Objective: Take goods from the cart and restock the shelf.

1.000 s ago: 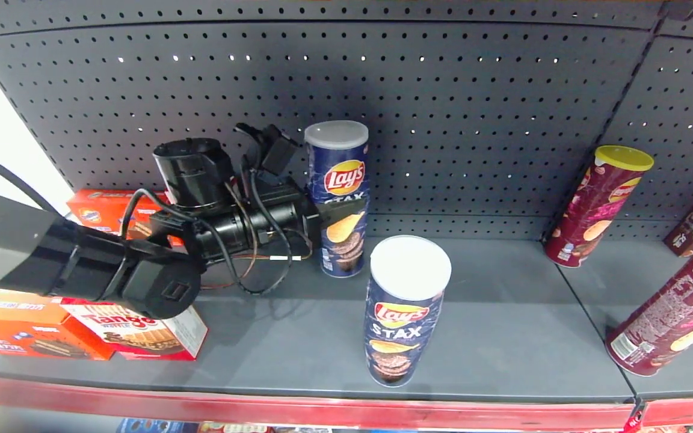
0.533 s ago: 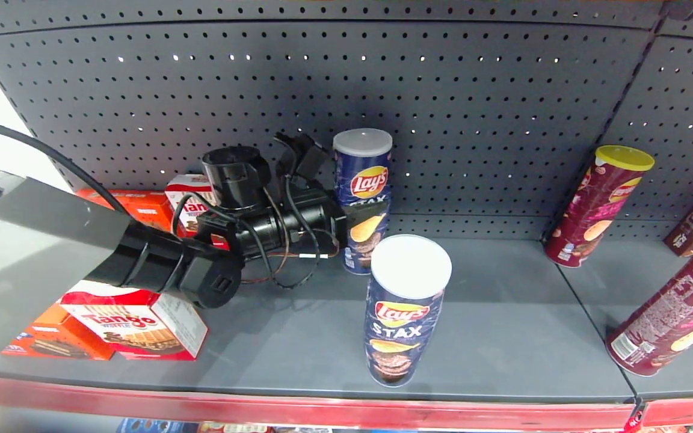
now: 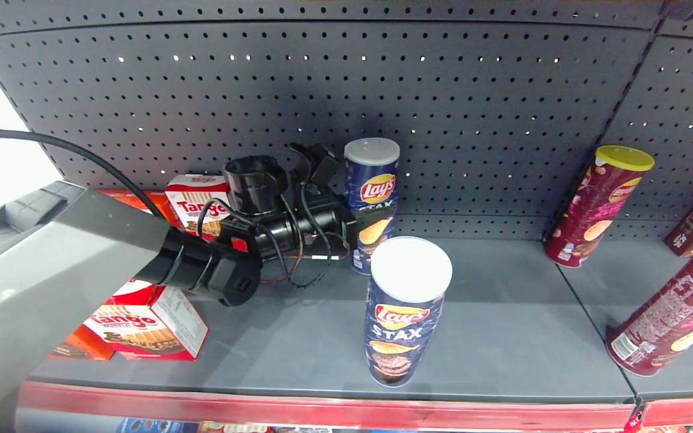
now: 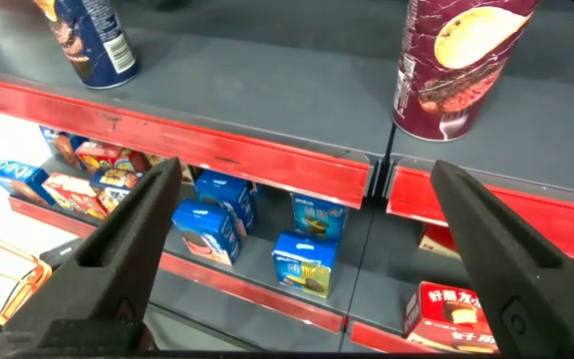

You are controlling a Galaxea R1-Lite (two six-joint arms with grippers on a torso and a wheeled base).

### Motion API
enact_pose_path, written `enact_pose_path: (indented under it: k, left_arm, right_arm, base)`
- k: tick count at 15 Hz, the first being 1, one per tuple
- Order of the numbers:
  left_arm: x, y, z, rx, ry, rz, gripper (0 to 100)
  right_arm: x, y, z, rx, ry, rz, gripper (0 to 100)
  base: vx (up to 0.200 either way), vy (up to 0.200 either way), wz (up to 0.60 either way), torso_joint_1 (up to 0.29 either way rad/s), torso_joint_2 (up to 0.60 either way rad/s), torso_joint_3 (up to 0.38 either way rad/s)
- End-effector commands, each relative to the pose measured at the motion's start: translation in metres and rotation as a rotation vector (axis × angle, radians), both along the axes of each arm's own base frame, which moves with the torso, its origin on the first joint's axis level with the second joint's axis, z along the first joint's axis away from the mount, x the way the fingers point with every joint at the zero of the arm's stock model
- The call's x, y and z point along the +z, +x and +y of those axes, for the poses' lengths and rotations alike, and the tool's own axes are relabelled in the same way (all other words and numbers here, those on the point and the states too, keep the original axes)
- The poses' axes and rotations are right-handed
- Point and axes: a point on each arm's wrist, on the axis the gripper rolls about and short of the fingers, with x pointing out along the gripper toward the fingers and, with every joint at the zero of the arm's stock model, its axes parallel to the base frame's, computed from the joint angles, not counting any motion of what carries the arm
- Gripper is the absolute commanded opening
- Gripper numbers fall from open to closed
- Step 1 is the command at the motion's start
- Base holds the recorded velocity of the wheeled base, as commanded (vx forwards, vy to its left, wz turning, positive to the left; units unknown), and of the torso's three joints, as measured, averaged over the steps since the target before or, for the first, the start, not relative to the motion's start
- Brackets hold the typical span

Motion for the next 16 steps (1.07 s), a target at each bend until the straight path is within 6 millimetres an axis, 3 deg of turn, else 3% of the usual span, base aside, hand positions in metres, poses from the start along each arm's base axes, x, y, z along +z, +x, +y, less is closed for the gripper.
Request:
enact_pose_path:
  k: [1, 8, 9, 13, 16]
  left_arm:
    - [-0.007, 0.006, -0.005, -0.004, 0.001, 0.003, 0]
    - [-0.021, 0.01, -0.009, -0.005, 0.029, -0.015, 0]
    - [-0.021, 0.009, -0.01, -0.006, 0.036, -0.028, 100]
    - [-0.025, 0.005, -0.01, 0.029, 0.05, -0.016, 100]
    - [-0.01, -0.016, 0.002, 0.041, 0.058, -0.004, 100]
  right_arm:
    - [0.0, 0.0, 0.0, 0.0, 0.0, 0.001, 100]
    - [0.0, 0.0, 0.0, 0.0, 0.0, 0.001, 100]
    - [0.0, 0.0, 0.0, 0.002, 0.0, 0.001, 100]
    - [0.0, 0.0, 0.0, 0.0, 0.0, 0.001, 100]
    - [0.0, 0.0, 0.0, 0.0, 0.0, 0.001, 100]
  base:
    - [0.0, 0.0, 0.0, 0.0, 0.0, 0.0]
    - [0.0, 0.0, 0.0, 0.0, 0.0, 0.0]
    - [0.0, 0.0, 0.0, 0.0, 0.0, 0.0]
    - [0.0, 0.0, 0.0, 0.0, 0.0, 0.0]
    - [0.0, 0.0, 0.0, 0.0, 0.0, 0.0]
